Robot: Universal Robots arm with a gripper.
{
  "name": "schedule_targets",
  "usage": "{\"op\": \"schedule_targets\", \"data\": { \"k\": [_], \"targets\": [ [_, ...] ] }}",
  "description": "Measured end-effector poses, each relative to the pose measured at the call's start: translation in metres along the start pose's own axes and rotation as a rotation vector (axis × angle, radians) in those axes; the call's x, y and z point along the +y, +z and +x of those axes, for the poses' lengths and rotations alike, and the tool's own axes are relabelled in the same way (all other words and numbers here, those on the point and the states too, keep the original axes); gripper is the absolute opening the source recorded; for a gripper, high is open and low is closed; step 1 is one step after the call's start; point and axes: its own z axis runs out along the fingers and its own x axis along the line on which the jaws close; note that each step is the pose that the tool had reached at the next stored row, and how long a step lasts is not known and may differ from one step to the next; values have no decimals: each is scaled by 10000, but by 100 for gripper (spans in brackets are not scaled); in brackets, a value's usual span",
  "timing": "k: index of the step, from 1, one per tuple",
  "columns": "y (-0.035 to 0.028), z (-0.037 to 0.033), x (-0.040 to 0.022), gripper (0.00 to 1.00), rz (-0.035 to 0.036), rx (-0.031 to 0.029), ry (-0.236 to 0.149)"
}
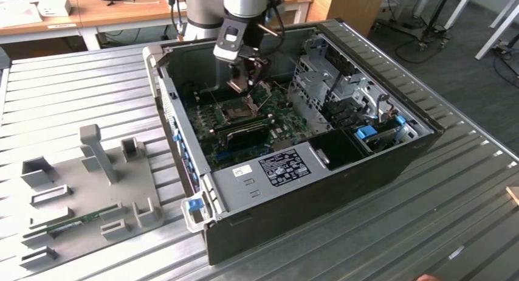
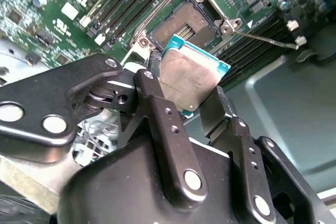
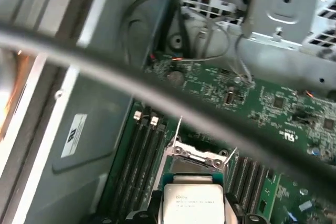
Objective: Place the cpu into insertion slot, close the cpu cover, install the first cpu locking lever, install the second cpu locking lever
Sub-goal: 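Place the cpu into insertion slot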
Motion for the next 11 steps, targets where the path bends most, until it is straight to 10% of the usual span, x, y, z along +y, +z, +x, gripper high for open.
{"op": "schedule_targets", "data": {
  "k": [11],
  "targets": [
    [3,0,0,54,-9,-57,627]
  ]
}}
